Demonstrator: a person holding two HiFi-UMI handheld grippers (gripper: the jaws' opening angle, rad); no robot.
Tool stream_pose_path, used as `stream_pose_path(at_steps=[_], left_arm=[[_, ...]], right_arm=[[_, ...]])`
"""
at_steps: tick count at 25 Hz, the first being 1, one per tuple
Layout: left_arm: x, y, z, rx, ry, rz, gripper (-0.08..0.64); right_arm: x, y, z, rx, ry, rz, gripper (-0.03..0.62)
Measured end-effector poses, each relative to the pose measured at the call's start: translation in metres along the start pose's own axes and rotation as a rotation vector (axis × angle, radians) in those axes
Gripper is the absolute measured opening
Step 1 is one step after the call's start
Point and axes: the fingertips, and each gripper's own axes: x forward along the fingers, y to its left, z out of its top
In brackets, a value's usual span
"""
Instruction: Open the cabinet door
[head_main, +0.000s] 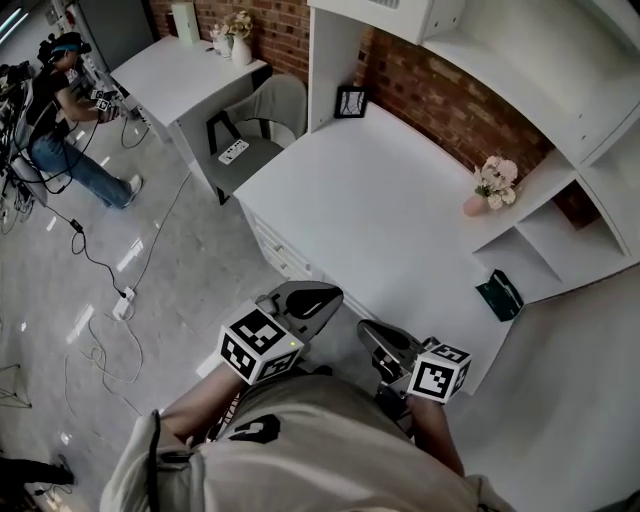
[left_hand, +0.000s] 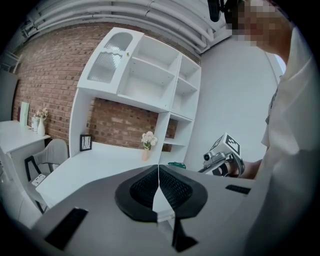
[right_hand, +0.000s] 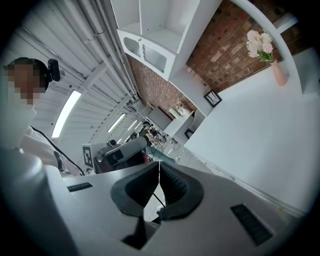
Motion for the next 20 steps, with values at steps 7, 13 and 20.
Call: stream_pose_path(at_steps=[7, 13, 20], left_arm=[[-0.006, 0.053, 0.015, 0.006, -0.027, -0.026, 0.020], [-0.037, 0.115, 0.015, -0.042, -0.045, -0.010, 0.020], [-0.055, 0.167, 0.025, -0.063, -0.082, -0.035, 0.020]], right_arm=[[0.038, -0.007, 0.023, 0.023, -0.017, -0.060, 0.028], [0.098, 0.012, 0.036, -0.053, 0.030, -0.064, 0.028], [0.143, 0.019, 0.051, -0.081, 0.041, -0.116, 0.028]])
